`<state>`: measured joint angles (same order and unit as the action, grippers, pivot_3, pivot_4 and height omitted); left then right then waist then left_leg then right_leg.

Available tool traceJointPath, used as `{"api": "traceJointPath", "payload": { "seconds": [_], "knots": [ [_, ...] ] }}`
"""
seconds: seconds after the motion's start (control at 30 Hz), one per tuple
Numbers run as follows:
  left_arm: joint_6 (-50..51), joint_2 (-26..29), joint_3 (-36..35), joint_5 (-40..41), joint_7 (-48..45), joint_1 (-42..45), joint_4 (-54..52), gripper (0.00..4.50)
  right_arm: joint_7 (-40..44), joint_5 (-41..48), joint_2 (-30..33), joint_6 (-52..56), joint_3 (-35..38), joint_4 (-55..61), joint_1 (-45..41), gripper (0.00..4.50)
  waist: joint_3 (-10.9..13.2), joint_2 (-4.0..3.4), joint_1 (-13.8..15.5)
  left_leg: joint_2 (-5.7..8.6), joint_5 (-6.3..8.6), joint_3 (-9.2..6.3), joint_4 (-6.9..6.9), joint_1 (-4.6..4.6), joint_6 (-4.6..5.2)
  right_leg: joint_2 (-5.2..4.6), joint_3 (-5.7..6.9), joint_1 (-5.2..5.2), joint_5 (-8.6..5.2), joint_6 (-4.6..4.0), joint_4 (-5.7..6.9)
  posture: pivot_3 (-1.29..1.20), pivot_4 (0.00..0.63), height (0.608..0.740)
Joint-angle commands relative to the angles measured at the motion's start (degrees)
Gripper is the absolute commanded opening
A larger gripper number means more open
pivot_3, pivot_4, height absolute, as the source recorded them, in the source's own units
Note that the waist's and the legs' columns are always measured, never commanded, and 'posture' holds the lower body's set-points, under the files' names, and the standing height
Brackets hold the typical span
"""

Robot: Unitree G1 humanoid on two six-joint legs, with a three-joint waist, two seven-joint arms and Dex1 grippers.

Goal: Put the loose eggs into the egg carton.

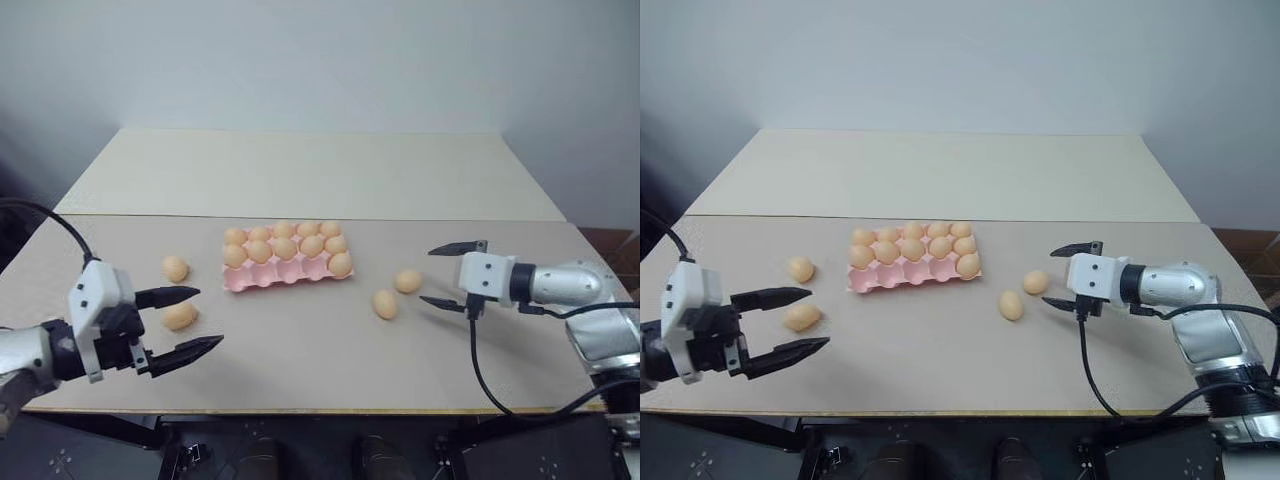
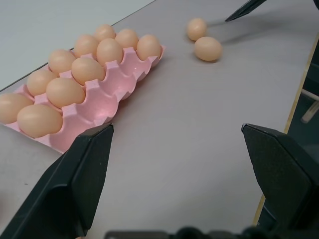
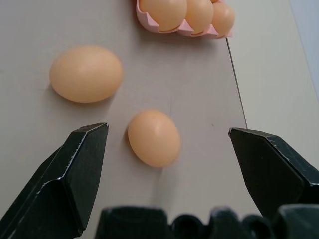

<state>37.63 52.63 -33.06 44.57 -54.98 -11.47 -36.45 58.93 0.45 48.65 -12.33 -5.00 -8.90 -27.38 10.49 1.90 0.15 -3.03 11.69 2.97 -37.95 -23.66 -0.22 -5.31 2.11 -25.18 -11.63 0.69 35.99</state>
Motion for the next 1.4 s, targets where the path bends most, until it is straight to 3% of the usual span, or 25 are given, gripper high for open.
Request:
{"api": "traceJointPath", "payload": {
  "seconds": [0.03,0.67,0.87,0.93,1.2,1.4],
  "knots": [
    [-1.1,-0.9,1.0,0.6,1.1,0.0,-2.9,4.48,0.7,-1.4,-0.7,-5.4,-1.3,-4.3,-3.4,4.50,0.0,0.00,-0.1,0.00,0.00,0.00,0.00,0.01,0.00,0.00,0.00,0.02,0.00,0.00,0.00,0.00,0.150,0.740],
    [-3.2,-3.0,-0.4,-1.8,2.7,-4.2,-3.7,4.48,-4.1,-10.4,-9.8,-18.5,-8.0,-33.9,-16.8,4.50,0.0,0.00,-1.1,0.00,-0.01,0.00,0.00,0.15,0.01,0.05,-0.08,0.05,0.05,-0.06,0.07,0.00,0.150,0.740],
    [-3.9,-2.9,-0.8,-2.1,2.7,-5.3,-3.3,4.50,-5.8,-11.5,-11.1,-20.3,-8.0,-37.6,-18.3,2.50,0.0,-0.01,-1.1,0.00,-0.01,0.00,0.00,0.15,0.01,0.05,-0.09,0.06,0.06,-0.06,0.07,0.00,0.150,0.740],
    [-3.9,-2.8,-0.7,-2.2,2.6,-5.1,-3.0,4.50,-6.6,-12.2,-11.0,-21.2,-8.1,-37.6,-18.4,2.04,0.0,0.00,-1.1,0.00,-0.01,0.00,0.00,0.15,0.01,0.05,-0.09,0.06,0.07,-0.06,0.07,0.00,0.150,0.740],
    [-4.2,-2.5,-0.3,-2.4,2.6,-3.8,-2.0,4.50,-9.8,-12.6,-11.1,-22.0,-7.0,-34.8,-19.9,2.04,0.0,-0.01,-1.1,0.00,-0.01,0.01,0.00,0.16,0.01,0.05,-0.10,0.06,0.06,-0.08,0.08,0.00,0.150,0.740],
    [-4.4,-2.6,-0.9,-3.1,2.1,-3.9,-1.5,4.50,-8.9,-4.5,-17.4,-10.9,-4.4,-21.1,-21.1,2.04,0.0,-0.01,-2.1,-0.07,-0.01,0.01,0.02,0.21,0.01,0.15,-0.17,0.04,0.23,0.12,0.15,0.00,0.150,0.740]
  ]
}}
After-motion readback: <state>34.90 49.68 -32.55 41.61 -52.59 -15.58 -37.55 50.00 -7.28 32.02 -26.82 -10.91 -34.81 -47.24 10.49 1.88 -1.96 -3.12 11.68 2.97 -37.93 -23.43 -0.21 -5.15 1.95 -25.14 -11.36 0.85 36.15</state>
